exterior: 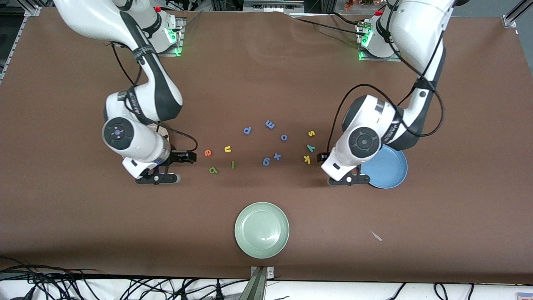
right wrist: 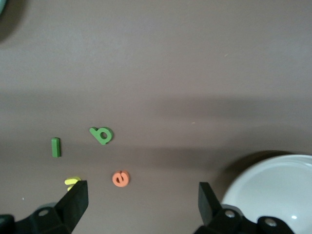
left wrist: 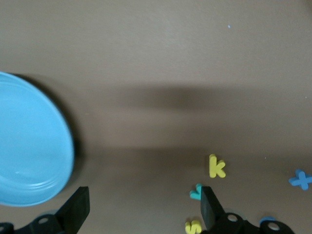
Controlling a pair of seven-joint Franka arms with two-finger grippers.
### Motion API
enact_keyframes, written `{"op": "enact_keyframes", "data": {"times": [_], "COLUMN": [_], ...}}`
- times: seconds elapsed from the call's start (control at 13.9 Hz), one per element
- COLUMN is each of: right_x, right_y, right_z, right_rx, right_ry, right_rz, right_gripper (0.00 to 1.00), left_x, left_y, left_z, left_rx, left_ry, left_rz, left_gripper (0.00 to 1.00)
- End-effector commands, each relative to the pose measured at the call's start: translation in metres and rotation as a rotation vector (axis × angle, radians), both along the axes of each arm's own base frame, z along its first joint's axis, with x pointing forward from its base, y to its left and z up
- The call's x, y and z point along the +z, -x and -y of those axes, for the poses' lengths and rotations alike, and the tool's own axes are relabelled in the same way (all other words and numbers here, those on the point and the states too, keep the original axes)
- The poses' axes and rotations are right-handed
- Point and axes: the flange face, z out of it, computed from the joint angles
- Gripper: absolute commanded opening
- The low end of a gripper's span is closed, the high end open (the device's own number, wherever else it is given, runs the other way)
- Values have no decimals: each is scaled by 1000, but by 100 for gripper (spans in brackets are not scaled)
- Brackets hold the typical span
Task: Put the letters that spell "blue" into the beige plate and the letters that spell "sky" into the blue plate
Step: 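Grasp the orange e with the right gripper while the left gripper grasps the k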
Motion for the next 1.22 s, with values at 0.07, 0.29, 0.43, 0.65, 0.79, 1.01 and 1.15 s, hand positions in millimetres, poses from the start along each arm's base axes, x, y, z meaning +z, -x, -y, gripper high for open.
{"op": "enact_keyframes", "data": {"times": [0.07, 0.29, 0.43, 0.65, 0.79, 1.01, 1.15], "right_x": [-33, -67, -83, -106, -114, -123, -127], "right_y": [24, 33, 42, 59, 65, 71, 74], "right_z": [-18, -36, -47, -48, -45, -47, -47], "right_rx": [-11, -16, -28, -19, -16, -10, -9], "right_ry": [-8, -8, -4, -2, 6, 13, 18], "right_rz": [27, 29, 21, 28, 13, -2, -12], "right_gripper": [100, 100, 100, 100, 100, 93, 84], "left_x": [-32, -49, -69, -86, -90, -108, -112], "left_y": [10, 21, 32, 36, 40, 45, 47], "left_z": [25, 52, 69, 75, 80, 78, 79], "left_rx": [0, -37, -49, -58, -66, -67, -68], "left_ry": [-12, -2, -2, 5, 10, 9, 15], "left_rz": [-22, -8, -7, 4, 12, 7, 16], "left_gripper": [100, 100, 100, 98, 83, 73, 56]}}
